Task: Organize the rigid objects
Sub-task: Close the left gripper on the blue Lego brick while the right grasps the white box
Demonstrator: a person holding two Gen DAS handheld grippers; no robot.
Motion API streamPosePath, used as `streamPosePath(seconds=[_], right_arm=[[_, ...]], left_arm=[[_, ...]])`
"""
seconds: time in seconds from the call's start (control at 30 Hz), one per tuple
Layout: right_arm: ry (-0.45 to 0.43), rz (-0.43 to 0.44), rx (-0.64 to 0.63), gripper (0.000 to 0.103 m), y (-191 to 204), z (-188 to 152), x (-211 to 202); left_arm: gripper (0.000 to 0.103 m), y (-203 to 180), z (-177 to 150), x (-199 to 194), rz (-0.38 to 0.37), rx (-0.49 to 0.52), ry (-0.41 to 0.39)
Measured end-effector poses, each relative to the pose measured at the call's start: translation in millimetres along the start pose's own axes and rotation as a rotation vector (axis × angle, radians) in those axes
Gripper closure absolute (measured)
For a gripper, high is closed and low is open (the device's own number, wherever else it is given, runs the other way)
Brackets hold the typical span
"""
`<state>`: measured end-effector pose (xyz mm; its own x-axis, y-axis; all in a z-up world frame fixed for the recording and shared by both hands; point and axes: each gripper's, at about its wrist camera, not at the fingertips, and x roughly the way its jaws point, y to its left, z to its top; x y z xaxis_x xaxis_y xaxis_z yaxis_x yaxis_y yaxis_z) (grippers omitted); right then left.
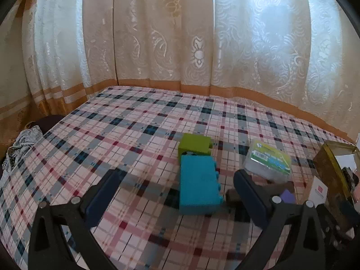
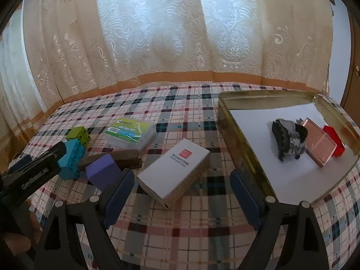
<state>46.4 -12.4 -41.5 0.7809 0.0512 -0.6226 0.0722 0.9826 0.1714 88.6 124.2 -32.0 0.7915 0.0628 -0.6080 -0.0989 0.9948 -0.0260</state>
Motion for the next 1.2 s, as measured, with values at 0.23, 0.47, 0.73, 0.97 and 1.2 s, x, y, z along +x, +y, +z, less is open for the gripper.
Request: streamPosePath(seconds=[0.23, 0.47, 0.73, 0.97, 1.2], right_arm=[[0.036, -0.021, -0.024, 0.014, 14, 4, 13], [0.125, -0.049, 0.021, 0.015, 18, 7, 36], [0.19, -0.082, 0.019, 0.015, 27, 13, 59], [0.177, -0.042, -0.099, 0.053, 47, 13, 57], [0.171, 0.098, -0.127, 0.06, 33, 12, 54]], left_arm=[[0.008, -8, 8, 24, 0.009, 0.015, 0.069], [0.014, -11, 8, 35, -0.019, 0.027, 0.125], [0.025, -3, 6, 49, -0.053, -0.031, 0.197], [0.041, -4, 0, 48, -0.069, -0.017, 0.221], [0.062, -4, -6, 36, -0.103, 0.004, 0.204]])
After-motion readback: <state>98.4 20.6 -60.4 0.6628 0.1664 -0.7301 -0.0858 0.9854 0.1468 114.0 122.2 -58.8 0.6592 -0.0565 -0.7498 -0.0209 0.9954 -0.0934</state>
